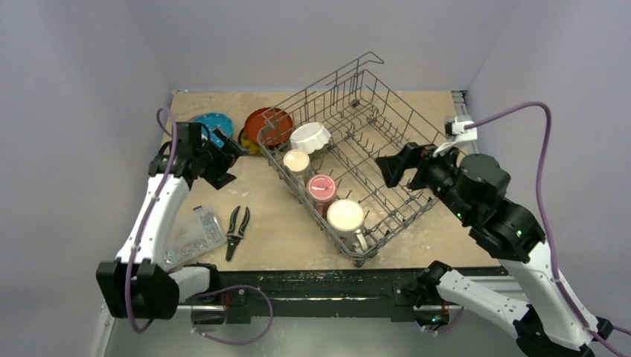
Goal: Load the mixed dishes into the dish rack
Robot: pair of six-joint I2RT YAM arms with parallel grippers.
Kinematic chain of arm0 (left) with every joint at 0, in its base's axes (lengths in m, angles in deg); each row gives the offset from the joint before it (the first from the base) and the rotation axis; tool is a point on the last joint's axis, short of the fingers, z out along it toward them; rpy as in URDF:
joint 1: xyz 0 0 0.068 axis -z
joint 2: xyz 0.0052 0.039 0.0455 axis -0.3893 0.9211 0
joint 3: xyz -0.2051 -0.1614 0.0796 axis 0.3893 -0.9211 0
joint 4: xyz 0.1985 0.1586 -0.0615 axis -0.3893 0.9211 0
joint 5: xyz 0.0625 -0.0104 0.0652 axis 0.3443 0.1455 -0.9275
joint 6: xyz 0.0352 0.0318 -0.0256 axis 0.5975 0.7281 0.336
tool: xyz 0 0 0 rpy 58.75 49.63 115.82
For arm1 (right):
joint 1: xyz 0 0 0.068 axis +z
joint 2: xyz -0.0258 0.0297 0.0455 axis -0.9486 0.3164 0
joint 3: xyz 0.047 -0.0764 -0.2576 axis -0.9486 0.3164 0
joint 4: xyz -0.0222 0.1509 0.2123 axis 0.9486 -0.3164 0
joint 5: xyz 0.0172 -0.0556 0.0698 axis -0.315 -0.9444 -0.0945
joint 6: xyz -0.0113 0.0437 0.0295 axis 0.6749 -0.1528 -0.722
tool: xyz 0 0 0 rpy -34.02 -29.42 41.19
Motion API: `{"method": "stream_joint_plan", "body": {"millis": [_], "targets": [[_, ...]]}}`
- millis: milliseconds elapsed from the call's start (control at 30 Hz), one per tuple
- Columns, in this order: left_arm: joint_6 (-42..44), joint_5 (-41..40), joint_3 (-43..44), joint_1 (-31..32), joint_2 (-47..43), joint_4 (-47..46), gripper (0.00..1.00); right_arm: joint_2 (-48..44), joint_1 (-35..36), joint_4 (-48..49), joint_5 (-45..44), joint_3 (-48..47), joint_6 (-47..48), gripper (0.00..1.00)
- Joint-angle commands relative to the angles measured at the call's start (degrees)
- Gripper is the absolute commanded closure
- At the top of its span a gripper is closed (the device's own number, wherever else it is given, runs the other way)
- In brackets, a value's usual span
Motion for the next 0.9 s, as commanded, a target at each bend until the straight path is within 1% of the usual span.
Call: {"method": "stream_joint_plan", "body": {"millis": [0,33,100,200,267,400,467,500,533,567,667,767,867], "targets": [[-0.7,-0.4,2.8,-2.3,9.5,-11.8,0.11,-2.5,0.0,-2.4,-6.3,-2.0,-1.6,0.02],[0.1,-2.2,4.2,-2.3,11.9,-11.9,0.11,-2.8,0.0,-1.9,-8.0,-2.1,-1.1,0.02],[-0.9,-4.8,5.4,-4.5,16.2,-13.6,0.12,-2.7,0.0,-1.0,-11.0,-2.3,-0.1,0.02],[-6.8,-5.2,3.9,-5.1,20.4,-23.1,0.14,-1.2,0.0,0.9,-13.0,-2.3,1.4,0.02],[-10.7,-5.8,2.6,-4.6,24.0,-30.0,0.22,0.6,0.0,2.1,-13.9,-2.1,2.1,0.02],[-14.8,-6.5,3.1,-3.5,31.5,-39.0,0.39,4.4,0.0,4.9,-14.9,-3.5,5.8,0.02],[-14.9,-7.5,4.5,-2.9,34.3,-42.6,0.42,6.4,-0.2,4.6,-15.3,-5.5,8.0,0.02],[-14.2,-8.5,6.0,-2.9,35.7,-42.6,0.43,7.1,-0.1,4.6,-15.7,-6.3,8.8,0.02],[-13.3,-9.6,7.5,-1.4,37.1,-41.8,0.43,7.6,-0.3,4.8,-16.0,-6.5,8.9,0.02],[-12.8,-11.1,9.1,-0.9,38.2,-39.8,0.43,7.8,-0.5,5.1,-16.1,-6.6,8.9,0.02],[-14.0,-14.0,10.8,0.2,40.8,-36.4,0.41,8.3,-1.5,5.7,-15.1,-6.4,8.7,0.02],[-16.0,-16.9,11.1,1.4,43.2,-36.2,0.39,8.4,-2.5,5.9,-15.8,-6.5,8.6,0.02],[-17.7,-16.7,11.3,2.0,46.2,-38.3,0.40,8.5,-3.7,6.4,-16.0,-6.4,8.5,0.02]]}}
